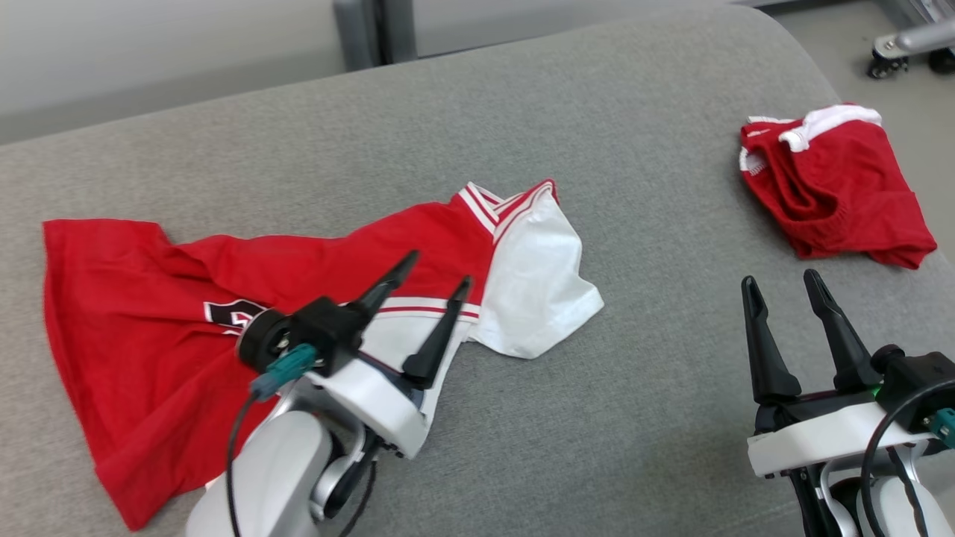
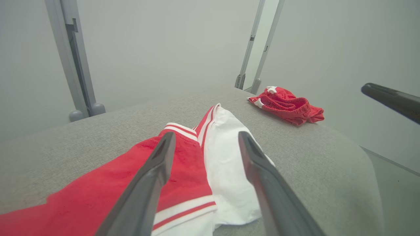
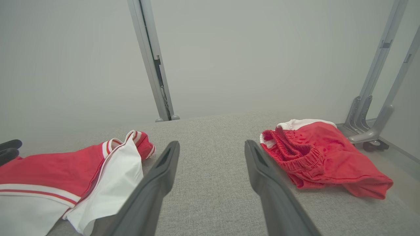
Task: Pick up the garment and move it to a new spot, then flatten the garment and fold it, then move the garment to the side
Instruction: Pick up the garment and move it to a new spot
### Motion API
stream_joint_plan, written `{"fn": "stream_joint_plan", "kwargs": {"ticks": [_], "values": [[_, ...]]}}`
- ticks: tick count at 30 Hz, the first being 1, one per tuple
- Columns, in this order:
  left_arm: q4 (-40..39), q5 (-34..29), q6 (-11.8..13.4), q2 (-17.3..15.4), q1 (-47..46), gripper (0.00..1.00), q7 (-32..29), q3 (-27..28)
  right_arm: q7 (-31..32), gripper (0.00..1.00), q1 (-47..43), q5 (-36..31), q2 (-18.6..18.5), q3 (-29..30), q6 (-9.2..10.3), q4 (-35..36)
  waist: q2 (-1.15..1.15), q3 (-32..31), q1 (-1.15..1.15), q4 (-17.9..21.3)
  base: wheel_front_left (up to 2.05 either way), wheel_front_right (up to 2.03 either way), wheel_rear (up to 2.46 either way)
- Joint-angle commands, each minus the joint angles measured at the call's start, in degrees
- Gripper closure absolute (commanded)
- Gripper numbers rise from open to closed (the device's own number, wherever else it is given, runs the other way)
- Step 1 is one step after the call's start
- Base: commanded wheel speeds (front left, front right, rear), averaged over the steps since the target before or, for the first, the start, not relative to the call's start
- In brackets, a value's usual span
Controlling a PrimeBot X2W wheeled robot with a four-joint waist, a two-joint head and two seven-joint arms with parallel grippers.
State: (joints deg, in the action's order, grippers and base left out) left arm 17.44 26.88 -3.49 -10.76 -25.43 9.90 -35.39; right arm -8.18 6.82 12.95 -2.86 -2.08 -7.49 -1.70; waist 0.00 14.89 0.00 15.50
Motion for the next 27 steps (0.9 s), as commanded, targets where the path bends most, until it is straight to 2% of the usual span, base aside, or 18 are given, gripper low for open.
{"fn": "stream_joint_plan", "kwargs": {"ticks": [1,9,20,27], "values": [[0.1,0.8,1.4,-1.2,1.5,0.0,1.2,1.7,0.6,0.0,-0.8,-0.9,-0.2,0.4,-0.02,0.1,0.0,-2.1,0.0,-2.2,0.0,0.0,0.0],[-0.9,3.4,5.5,-4.7,5.4,0.0,3.7,8.5,2.8,0.0,-2.7,-1.9,-0.8,1.0,-0.02,1.7,0.0,-5.5,0.0,-7.3,0.0,0.0,0.0],[-4.1,5.6,8.4,-8.6,11.4,0.0,4.9,15.7,5.0,0.0,-4.1,-1.7,-1.4,0.9,-0.02,2.7,0.0,-7.9,0.0,-12.0,0.0,0.0,0.0],[-7.0,6.1,9.5,-10.5,15.2,0.0,5.2,19.3,5.5,0.0,-4.1,-1.5,-1.6,0.5,-0.02,2.6,0.0,-8.5,0.0,-13.6,0.0,0.0,0.0]]}}
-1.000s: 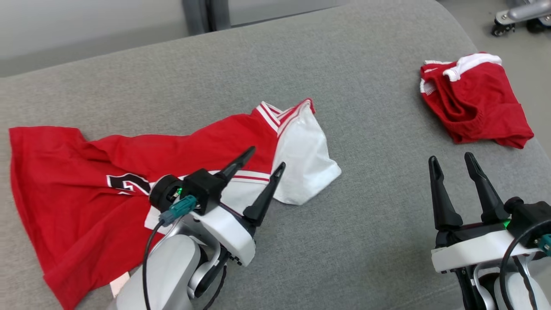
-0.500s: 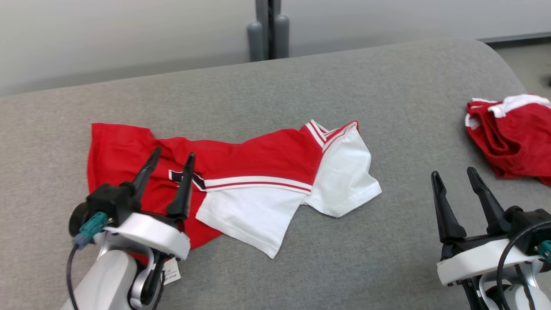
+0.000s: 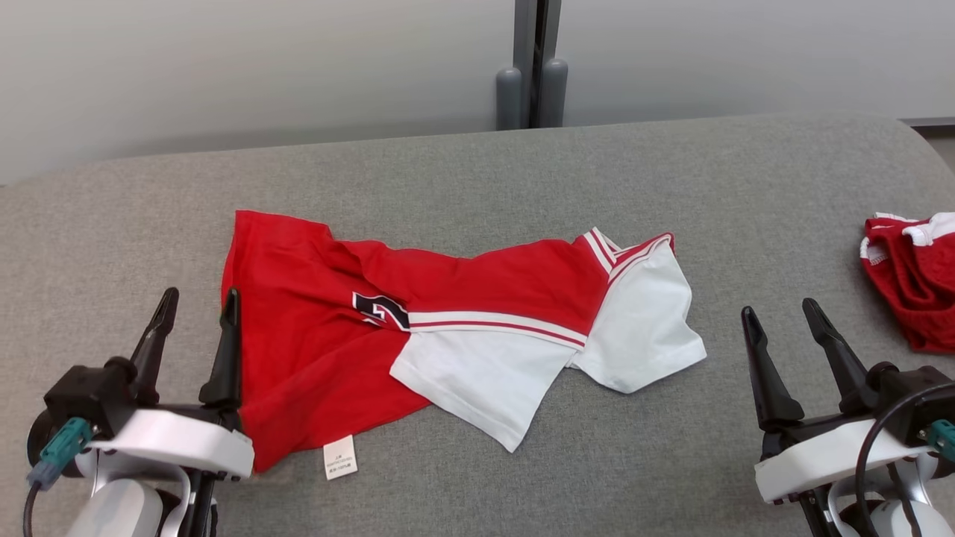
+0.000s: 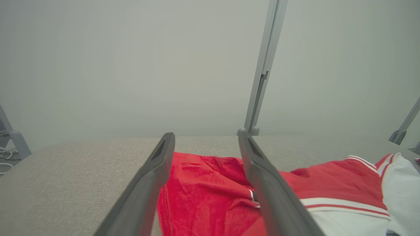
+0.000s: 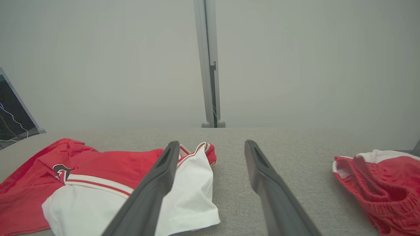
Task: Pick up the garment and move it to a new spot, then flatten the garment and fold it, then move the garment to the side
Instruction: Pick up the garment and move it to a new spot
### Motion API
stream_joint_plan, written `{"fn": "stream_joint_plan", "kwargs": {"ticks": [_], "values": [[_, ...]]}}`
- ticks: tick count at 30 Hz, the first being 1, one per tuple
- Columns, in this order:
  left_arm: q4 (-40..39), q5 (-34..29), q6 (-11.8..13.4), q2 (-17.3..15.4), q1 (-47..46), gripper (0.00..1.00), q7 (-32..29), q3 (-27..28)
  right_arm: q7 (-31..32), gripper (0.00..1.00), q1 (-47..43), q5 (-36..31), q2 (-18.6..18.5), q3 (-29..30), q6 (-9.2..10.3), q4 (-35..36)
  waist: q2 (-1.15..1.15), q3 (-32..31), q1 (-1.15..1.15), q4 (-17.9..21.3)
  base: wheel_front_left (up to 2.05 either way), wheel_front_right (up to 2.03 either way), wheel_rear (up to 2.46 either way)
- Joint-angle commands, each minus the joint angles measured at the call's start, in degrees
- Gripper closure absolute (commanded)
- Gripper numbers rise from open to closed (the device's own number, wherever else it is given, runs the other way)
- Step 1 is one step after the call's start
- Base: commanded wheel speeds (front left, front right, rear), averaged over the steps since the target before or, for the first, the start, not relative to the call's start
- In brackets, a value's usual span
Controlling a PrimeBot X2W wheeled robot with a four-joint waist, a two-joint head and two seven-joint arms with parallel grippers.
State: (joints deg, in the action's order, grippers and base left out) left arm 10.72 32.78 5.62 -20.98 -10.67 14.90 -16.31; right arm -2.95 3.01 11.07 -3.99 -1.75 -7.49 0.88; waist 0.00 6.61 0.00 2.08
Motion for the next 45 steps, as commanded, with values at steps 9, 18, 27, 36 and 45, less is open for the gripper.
{"fn": "stream_joint_plan", "kwargs": {"ticks": [9,18,27,36,45], "values": [[-4.8,-0.6,2.2,-1.1,6.8,0.0,0.2,0.6,0.7,0.0,-2.7,0.7,-0.7,0.4,-0.02,-0.5,0.0,-3.6,0.0,-0.9,0.0,0.0,0.0],[-8.0,-1.1,3.8,-2.2,11.5,0.0,-0.7,0.0,1.8,0.0,-5.4,0.6,-0.6,0.6,-0.02,0.4,0.0,-6.7,0.0,-1.1,0.0,0.0,0.0],[-9.9,-1.5,5.0,-3.2,12.5,0.0,-1.8,0.1,2.3,0.0,-6.2,0.1,-0.7,1.2,-0.02,1.4,0.0,-7.1,0.0,-1.1,0.0,0.0,0.0],[-10.6,-1.2,6.0,-3.4,12.8,0.0,-2.2,0.3,2.6,0.0,-6.8,0.3,-0.5,1.6,-0.02,1.7,0.0,-7.0,0.0,-0.9,0.0,0.0,0.0],[-10.3,-0.7,6.2,-3.2,11.8,0.0,-1.6,1.0,2.8,0.0,-6.7,0.0,-0.3,2.2,-0.02,2.2,0.0,-6.9,0.0,-1.8,0.0,0.0,0.0]]}}
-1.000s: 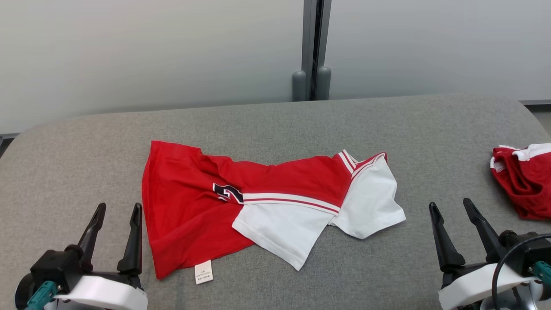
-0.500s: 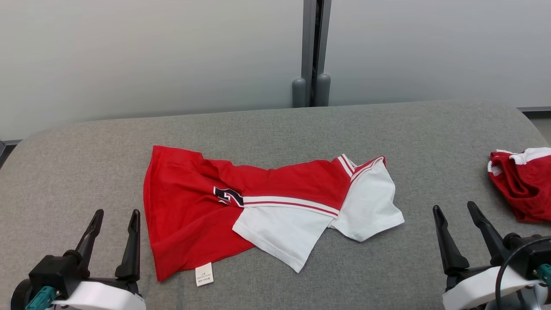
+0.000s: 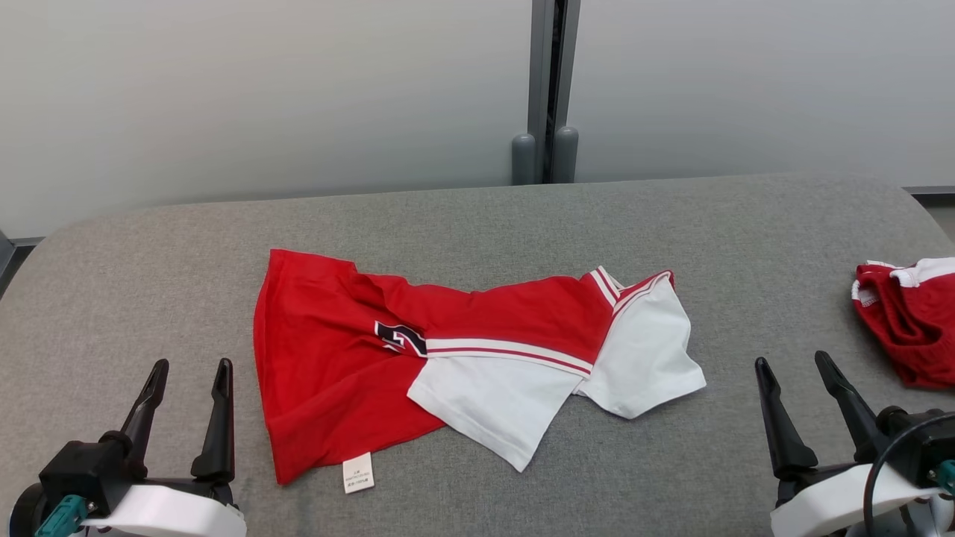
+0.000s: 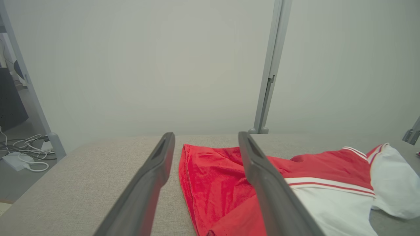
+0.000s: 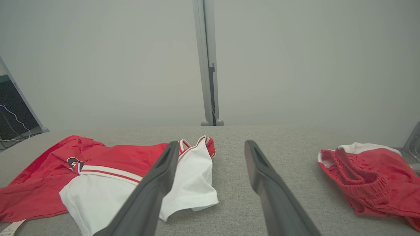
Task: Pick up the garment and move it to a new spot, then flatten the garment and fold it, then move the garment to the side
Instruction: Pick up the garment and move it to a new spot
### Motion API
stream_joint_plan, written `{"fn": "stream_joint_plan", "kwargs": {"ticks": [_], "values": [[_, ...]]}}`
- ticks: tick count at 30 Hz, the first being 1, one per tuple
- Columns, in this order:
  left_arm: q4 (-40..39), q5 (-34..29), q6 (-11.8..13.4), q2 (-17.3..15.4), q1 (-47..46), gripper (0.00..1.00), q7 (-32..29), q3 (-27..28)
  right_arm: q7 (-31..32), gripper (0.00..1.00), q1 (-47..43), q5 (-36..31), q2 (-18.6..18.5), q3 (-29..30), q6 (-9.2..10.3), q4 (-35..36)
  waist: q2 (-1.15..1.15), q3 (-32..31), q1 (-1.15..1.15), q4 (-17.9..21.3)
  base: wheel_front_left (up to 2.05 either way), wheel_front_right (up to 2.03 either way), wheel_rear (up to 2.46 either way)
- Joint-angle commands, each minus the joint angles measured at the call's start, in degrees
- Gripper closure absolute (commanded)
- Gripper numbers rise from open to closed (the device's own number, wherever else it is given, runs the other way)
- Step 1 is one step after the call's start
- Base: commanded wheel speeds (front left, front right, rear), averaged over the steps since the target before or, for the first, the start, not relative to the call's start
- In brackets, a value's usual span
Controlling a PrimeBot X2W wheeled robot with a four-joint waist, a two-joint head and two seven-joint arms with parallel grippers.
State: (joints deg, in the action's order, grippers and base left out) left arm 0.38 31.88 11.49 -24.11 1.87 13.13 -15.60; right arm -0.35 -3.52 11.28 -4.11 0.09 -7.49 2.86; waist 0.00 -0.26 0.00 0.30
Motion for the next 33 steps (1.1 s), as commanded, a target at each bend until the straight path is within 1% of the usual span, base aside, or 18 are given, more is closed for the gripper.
{"fn": "stream_joint_plan", "kwargs": {"ticks": [1,5,8,16,20,25,28,29,33], "values": [[0.0,0.2,0.3,-0.2,-0.8,0.0,0.2,0.3,0.2,0.0,-0.1,0.0,-0.1,0.2,-0.02,0.2,0.0,0.0,0.0,-0.2,0.0,0.0,0.0],[-0.1,0.3,0.1,-0.2,-1.3,0.0,0.3,0.2,0.2,0.0,-0.3,0.4,0.0,-0.3,-0.02,0.1,0.0,0.1,0.0,-1.1,0.0,0.0,0.0],[-0.4,0.3,0.0,-0.2,-1.7,0.0,0.4,0.2,0.5,0.0,-0.5,0.3,-0.2,-1.9,-0.02,-0.1,0.0,0.4,0.0,-2.4,0.0,0.0,0.0],[-0.6,-0.7,-1.1,0.3,-5.2,0.0,0.7,-0.7,1.9,0.0,1.2,2.3,-2.2,-12.7,-0.02,-3.7,0.0,3.0,0.0,-8.7,0.0,0.0,0.0],[-0.4,-1.1,-1.7,0.7,-7.3,0.0,1.1,-0.9,1.5,0.0,3.0,3.1,-3.0,-17.5,-0.02,-7.5,0.0,4.7,0.0,-11.8,0.0,0.0,0.0],[0.2,-1.6,-2.4,1.7,-9.3,0.0,1.5,-1.0,1.2,0.0,6.0,3.5,-4.4,-22.7,-0.02,-14.4,0.0,6.2,0.0,-15.0,0.0,0.0,0.0],[0.5,-1.9,-3.0,2.3,-10.1,0.0,1.7,-1.2,0.5,0.0,7.8,3.7,-4.9,-24.3,-0.01,-19.1,0.0,6.6,0.0,-16.3,0.0,0.0,0.0],[0.5,-1.9,-3.0,2.3,-10.1,0.0,1.7,-1.2,0.5,0.0,7.8,3.7,-4.9,-24.3,-0.01,-19.1,0.0,6.6,0.0,-16.3,0.0,0.0,0.0],[0.7,-2.5,-3.3,2.7,-10.9,0.0,1.9,-0.9,-1.2,0.0,10.4,3.2,-5.0,-24.5,-0.01,-25.0,0.0,6.9,0.0,-17.2,0.0,0.0,0.0]]}}
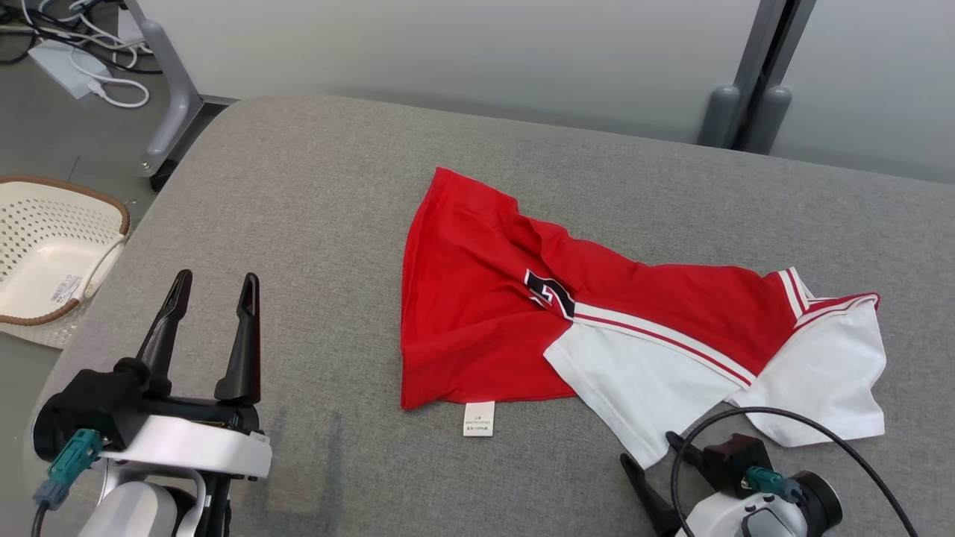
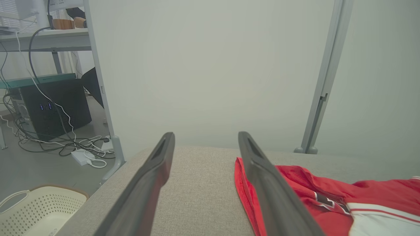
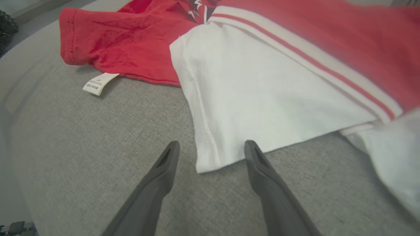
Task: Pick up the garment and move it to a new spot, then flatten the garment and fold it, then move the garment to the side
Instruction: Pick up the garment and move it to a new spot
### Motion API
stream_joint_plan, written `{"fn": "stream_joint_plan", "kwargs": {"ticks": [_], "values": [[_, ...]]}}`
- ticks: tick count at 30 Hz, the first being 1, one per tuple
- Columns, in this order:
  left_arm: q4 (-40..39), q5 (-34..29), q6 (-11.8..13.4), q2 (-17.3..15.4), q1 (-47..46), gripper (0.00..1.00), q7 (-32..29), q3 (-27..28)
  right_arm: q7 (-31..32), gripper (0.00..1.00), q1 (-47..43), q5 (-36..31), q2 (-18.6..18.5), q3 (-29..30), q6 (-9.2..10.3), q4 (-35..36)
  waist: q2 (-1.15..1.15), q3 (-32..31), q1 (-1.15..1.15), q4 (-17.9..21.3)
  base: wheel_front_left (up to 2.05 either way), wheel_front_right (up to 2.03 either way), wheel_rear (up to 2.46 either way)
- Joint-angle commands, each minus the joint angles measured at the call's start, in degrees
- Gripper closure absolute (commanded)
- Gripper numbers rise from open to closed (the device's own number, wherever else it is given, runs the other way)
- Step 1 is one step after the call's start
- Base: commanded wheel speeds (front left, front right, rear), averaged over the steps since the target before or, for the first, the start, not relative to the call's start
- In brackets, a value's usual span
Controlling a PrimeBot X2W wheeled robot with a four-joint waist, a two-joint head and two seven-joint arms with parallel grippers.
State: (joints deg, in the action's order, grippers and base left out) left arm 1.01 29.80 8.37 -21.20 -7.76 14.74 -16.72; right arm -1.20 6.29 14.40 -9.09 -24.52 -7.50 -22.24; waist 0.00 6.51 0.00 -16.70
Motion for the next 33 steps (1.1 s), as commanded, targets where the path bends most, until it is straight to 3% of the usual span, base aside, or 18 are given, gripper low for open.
{"fn": "stream_joint_plan", "kwargs": {"ticks": [1,3,4,5,11,23,28,33], "values": [[0.1,-0.5,-0.2,0.0,-1.2,0.0,0.4,0.4,-0.6,0.0,1.1,-0.2,0.0,0.2,0.0,-1.4,0.0,0.1,0.0,-0.3,0.0,0.0,0.0],[0.2,-0.9,-0.3,0.3,-1.1,0.0,0.4,0.6,-1.0,0.0,2.2,-0.7,0.1,0.4,0.0,-4.1,0.0,0.2,0.0,-0.4,0.0,0.0,0.0],[0.2,-0.9,-0.3,0.4,-1.0,0.0,0.4,0.7,-1.2,0.58,2.8,-0.8,0.2,0.5,0.0,-5.3,0.0,0.1,0.0,-0.4,0.0,0.0,0.0],[0.2,-1.0,-0.5,0.5,-1.0,0.0,0.4,0.8,-1.5,1.0,3.2,-0.9,0.2,0.6,0.0,-6.3,0.0,0.1,0.0,-0.4,0.0,0.0,0.0],[-0.1,-1.8,-1.2,1.1,-0.4,0.0,0.4,1.2,-4.6,1.0,5.5,-0.4,-0.3,0.5,0.0,-6.9,0.0,-0.1,0.0,-0.4,0.0,0.0,0.0],[0.9,-3.2,-3.7,3.1,-2.6,0.0,0.5,4.0,-3.8,1.0,14.0,-2.3,-4.9,6.5,0.0,6.2,0.0,1.3,0.0,0.0,0.0,0.0,0.0],[1.3,-4.4,-5.2,4.8,-4.7,0.0,0.5,5.2,-2.5,1.0,21.8,-2.1,-7.3,8.1,0.0,5.0,0.0,3.6,0.0,-0.9,0.0,0.0,0.0],[1.2,-6.0,-7.1,6.9,-7.1,0.0,0.5,5.9,-3.6,1.0,31.4,-1.2,-10.3,8.3,0.0,-0.7,0.0,7.2,0.0,-2.3,0.0,0.0,0.0]]}}
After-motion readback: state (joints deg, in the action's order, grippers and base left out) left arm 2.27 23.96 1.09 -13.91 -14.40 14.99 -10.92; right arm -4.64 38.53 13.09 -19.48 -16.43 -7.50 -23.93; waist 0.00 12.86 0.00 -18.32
